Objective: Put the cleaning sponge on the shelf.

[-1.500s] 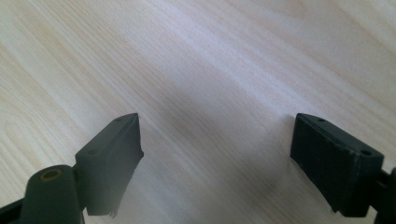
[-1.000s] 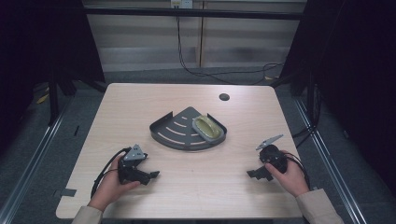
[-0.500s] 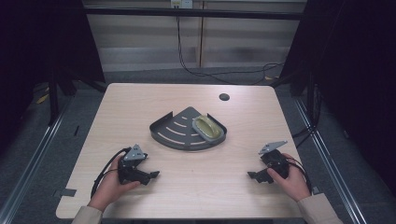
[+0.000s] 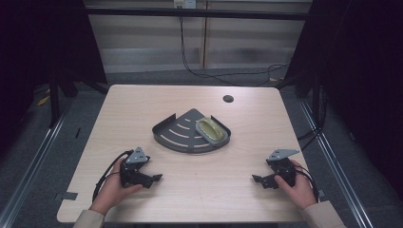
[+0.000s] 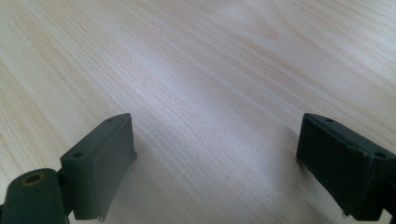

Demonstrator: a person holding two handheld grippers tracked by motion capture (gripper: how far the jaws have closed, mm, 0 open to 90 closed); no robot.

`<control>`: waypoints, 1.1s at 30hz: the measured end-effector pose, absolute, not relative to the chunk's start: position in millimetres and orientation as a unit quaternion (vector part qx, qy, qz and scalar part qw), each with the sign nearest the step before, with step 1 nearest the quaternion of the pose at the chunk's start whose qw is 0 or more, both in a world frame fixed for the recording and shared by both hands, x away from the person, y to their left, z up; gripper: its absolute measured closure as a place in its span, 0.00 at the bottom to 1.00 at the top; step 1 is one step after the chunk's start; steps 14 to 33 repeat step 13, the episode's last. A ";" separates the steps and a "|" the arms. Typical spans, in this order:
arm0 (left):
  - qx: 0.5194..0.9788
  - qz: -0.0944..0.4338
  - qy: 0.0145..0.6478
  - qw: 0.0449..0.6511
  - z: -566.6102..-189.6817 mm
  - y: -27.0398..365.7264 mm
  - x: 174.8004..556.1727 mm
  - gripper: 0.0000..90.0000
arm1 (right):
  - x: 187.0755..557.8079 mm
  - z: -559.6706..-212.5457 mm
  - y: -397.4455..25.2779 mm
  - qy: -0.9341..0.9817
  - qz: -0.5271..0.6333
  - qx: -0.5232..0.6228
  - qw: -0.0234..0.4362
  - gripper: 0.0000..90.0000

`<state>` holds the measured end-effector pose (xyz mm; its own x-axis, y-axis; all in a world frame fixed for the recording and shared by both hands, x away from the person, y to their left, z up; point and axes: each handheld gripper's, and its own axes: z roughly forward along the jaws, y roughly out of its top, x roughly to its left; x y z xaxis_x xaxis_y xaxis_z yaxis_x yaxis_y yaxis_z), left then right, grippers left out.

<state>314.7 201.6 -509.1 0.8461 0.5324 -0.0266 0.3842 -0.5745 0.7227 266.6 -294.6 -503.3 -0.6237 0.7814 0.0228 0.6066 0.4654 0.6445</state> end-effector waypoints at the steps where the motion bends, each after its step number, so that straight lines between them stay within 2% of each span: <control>1: 0.882 0.097 0.260 0.381 -509.1 201.6 314.7 0.15 | 266.5 -503.8 -295.1 0.844 0.318 0.409 0.139 0.12; 33: 0.882 0.097 0.260 0.381 -509.1 201.6 314.6 0.15 | 264.3 -505.6 -297.0 0.841 0.327 0.407 0.143 0.12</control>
